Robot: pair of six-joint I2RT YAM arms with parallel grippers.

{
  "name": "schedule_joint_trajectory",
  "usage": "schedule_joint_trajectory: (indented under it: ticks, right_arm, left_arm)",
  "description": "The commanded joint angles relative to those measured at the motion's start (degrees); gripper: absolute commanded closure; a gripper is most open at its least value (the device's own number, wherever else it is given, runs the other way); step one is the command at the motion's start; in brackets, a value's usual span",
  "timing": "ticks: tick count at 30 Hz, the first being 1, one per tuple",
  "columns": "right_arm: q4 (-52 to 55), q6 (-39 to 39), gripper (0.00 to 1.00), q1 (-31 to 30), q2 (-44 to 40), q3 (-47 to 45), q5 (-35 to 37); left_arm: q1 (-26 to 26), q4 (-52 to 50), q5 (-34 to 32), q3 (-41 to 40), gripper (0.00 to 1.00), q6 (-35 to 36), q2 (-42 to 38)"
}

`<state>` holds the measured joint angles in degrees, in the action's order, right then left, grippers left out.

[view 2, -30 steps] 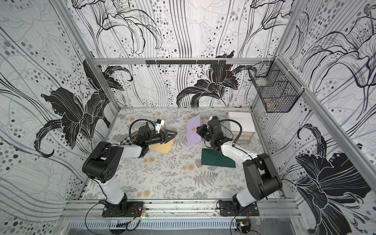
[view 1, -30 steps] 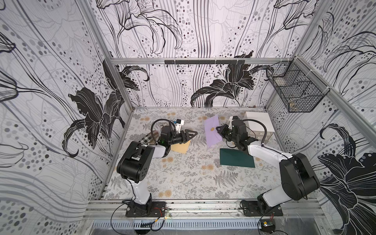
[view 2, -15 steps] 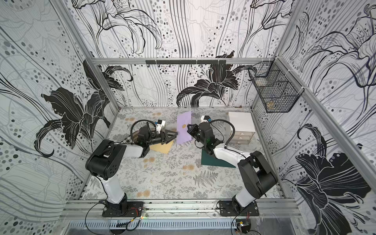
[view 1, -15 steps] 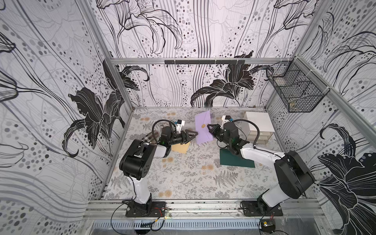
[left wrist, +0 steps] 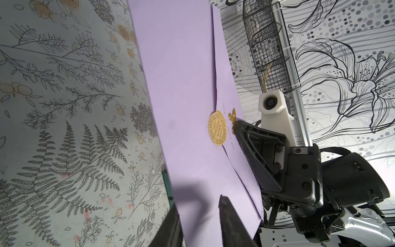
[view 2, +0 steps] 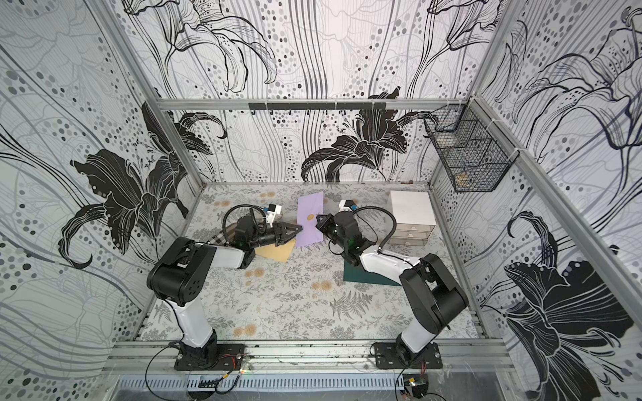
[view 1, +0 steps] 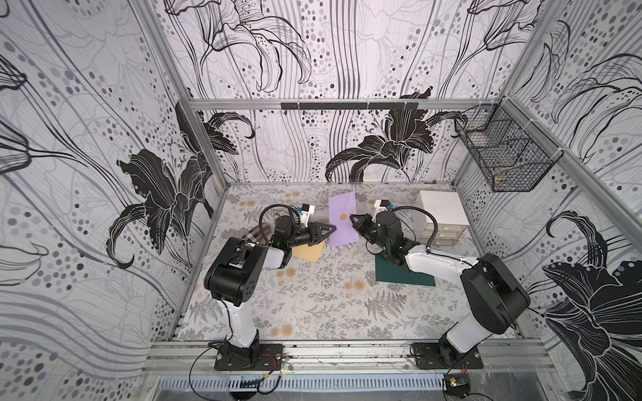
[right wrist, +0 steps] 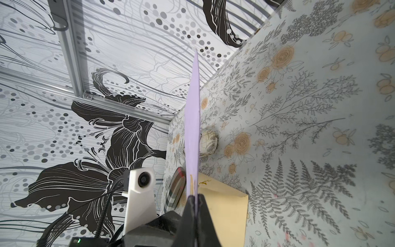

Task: Open the envelope
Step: Pick up the envelope from the center of the board.

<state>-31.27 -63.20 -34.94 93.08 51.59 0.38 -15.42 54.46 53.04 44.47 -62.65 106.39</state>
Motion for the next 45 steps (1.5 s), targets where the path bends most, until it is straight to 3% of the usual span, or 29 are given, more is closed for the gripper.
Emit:
schedule_joint_trajectory:
  ticks: [1, 12, 20, 26, 30, 37, 45]
  right_arm:
    - [-1.55, -0.16, 1.00, -0.74, 1.49, 0.70, 0.88]
    - [-2.82, -0.96, 1.00, -1.11, 4.61, 0.90, 0.06]
    - [-3.31, -1.40, 1.00, -1.17, 5.27, 0.88, -0.03]
    - [-3.32, -1.31, 1.00, -1.18, 5.50, 1.40, -0.37]
    - [-5.45, -1.52, 1.00, -1.19, 4.09, 0.15, 0.33]
    - [-3.75, 1.11, 1.00, -1.10, -0.34, 0.35, 1.86]
    - [-3.64, 0.50, 1.00, -1.11, 1.18, 1.93, 0.29]
  left_arm:
    - [-0.28, 3.85, 1.42, 0.38, 0.71, 0.14, 0.51]
    - [-0.26, 3.83, 1.55, 0.53, 0.70, 0.12, 0.60]
    - [-0.31, 3.82, 1.55, 0.50, 0.47, 0.17, 0.64]
    - [-0.27, 3.73, 1.49, 0.56, 0.45, 0.19, 0.84]
    - [-0.31, 3.39, 1.43, 0.53, 0.29, 0.33, 0.84]
    - [-0.31, 4.11, 1.29, 0.53, 0.28, -0.05, 1.32]
    - [-0.31, 5.64, 1.68, 0.48, 0.28, -1.14, 1.56]
